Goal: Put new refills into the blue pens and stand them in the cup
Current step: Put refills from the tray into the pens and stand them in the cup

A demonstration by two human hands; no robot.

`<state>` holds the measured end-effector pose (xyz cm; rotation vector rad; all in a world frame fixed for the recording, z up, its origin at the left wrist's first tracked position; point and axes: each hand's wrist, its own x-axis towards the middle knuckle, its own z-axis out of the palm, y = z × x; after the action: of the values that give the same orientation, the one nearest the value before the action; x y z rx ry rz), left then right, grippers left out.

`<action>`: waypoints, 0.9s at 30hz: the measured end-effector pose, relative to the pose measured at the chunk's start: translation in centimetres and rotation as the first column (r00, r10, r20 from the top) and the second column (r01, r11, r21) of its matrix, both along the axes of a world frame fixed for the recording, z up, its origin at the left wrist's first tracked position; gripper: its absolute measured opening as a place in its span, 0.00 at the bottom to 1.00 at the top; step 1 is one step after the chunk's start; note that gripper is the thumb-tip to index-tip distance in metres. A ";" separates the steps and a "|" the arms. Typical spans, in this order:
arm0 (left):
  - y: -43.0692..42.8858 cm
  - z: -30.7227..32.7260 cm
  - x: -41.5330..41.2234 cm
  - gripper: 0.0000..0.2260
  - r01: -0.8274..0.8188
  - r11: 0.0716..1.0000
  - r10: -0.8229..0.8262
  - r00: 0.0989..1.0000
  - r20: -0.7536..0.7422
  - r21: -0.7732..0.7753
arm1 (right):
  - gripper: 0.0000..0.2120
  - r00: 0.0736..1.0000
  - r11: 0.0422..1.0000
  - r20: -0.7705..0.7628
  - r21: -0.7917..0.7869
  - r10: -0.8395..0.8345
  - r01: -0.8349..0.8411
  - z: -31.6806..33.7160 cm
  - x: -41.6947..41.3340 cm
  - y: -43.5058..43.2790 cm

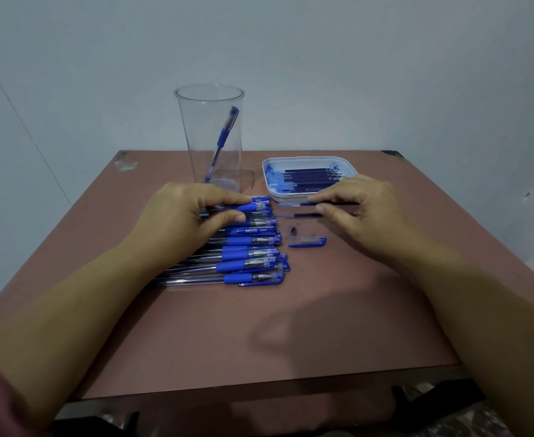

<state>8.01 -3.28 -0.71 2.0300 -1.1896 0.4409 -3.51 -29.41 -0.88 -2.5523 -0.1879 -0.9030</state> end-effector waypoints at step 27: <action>0.1 0.2 -0.4 0.15 -0.005 1.000 0.006 1.000 -0.019 0.015 | 0.08 0.958 0.979 -0.238 -0.166 -0.158 0.120 -0.5 1.8 -0.3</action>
<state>7.60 -3.18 -0.46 2.0461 -1.1790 0.4155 -1.70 -29.71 -1.36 -2.8206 0.0006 -0.6252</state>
